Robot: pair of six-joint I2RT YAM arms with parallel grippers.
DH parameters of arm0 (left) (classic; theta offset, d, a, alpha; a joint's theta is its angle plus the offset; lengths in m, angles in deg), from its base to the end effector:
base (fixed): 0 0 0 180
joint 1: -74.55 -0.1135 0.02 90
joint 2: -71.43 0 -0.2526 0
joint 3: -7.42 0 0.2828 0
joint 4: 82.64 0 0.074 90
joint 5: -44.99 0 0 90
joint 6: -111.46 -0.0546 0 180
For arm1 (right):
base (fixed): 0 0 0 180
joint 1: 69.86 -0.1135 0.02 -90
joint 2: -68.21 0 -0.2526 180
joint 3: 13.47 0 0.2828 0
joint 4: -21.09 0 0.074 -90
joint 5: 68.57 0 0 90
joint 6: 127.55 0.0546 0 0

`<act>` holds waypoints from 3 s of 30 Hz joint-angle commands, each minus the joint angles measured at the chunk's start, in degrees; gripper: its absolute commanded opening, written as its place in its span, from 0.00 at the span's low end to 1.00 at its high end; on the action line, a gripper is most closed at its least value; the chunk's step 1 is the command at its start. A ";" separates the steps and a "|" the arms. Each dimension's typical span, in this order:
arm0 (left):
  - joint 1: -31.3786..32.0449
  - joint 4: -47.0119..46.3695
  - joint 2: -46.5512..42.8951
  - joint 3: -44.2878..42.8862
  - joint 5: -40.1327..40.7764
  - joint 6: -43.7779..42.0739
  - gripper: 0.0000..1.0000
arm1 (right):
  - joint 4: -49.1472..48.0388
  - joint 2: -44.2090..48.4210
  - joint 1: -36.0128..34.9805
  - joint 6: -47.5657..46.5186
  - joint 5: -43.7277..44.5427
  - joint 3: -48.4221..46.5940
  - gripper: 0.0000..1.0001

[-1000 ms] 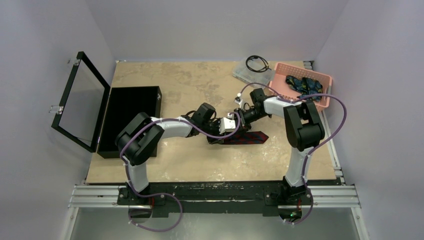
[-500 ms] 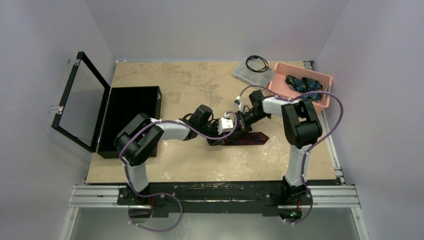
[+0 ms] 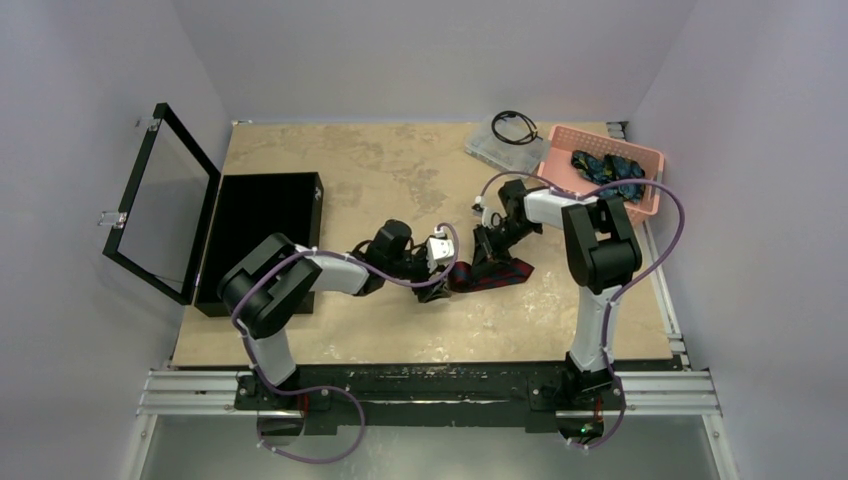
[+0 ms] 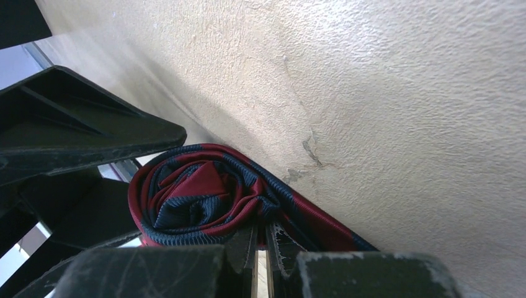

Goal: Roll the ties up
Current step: Roll the tie at the center of the board.

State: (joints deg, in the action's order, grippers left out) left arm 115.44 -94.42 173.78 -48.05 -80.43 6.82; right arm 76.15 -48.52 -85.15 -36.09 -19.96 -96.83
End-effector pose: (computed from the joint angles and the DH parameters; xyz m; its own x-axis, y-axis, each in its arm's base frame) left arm 0.2547 -0.2624 0.0857 -0.1951 0.4414 -0.8758 0.9728 0.2006 -0.1157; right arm 0.3502 0.1332 0.0686 -0.9694 -0.2452 -0.0105 -0.1907 0.7254 0.6614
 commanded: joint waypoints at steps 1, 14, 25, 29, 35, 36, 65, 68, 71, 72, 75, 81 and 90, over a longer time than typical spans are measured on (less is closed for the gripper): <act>-0.36 -9.94 0.39 0.62 -0.43 5.78 0.67 | -1.96 -4.92 -0.34 -3.92 17.59 0.87 0.00; 2.31 -10.88 7.55 -6.16 7.22 8.44 0.47 | -4.63 -7.74 -1.26 -2.65 11.76 -0.49 0.00; -2.87 -3.79 3.32 -2.18 0.48 -3.37 0.28 | -9.04 -10.08 -1.49 0.18 9.84 -6.79 0.00; -4.16 -6.93 3.09 -2.92 0.97 3.22 0.58 | -10.39 -9.91 -1.83 1.03 9.50 -6.76 0.00; -4.84 -11.28 5.64 -4.97 -3.76 4.53 0.66 | -15.82 -7.48 -1.85 0.88 10.82 -2.83 0.00; -4.80 -11.19 6.17 -5.47 -4.68 4.20 0.66 | -16.44 -7.15 -1.85 0.83 10.95 -2.32 0.00; 0.97 13.32 3.78 -5.60 8.75 -13.31 0.20 | -1.84 0.77 4.28 -8.22 1.75 -6.56 0.47; 1.60 16.08 4.66 -7.16 10.66 -14.77 0.20 | 1.72 3.63 6.02 -10.08 -0.65 -5.77 0.52; 2.45 18.21 5.66 -8.88 11.84 -15.61 0.20 | 2.59 6.26 5.84 -9.38 -4.73 -4.30 0.57; 2.52 18.50 5.86 -9.16 11.87 -15.60 0.20 | 1.61 6.85 5.59 -7.90 -6.52 -3.57 0.59; 2.86 20.43 7.02 -10.79 12.11 -15.94 0.20 | -2.13 7.10 4.17 -3.34 -10.36 -2.26 0.59; 3.03 23.89 7.53 -12.75 11.95 -17.10 0.22 | -6.33 4.78 0.57 0.01 -12.54 -1.40 0.57; 3.06 26.69 7.89 -13.78 10.03 -17.72 0.27 | -8.40 1.82 -0.14 -0.16 -9.10 -0.75 0.13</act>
State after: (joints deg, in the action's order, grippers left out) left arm 118.15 -76.50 179.00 -62.52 -70.71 -9.51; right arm 69.09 -46.29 -85.66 -35.46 -31.00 -98.34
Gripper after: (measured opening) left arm 0.421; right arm 0.301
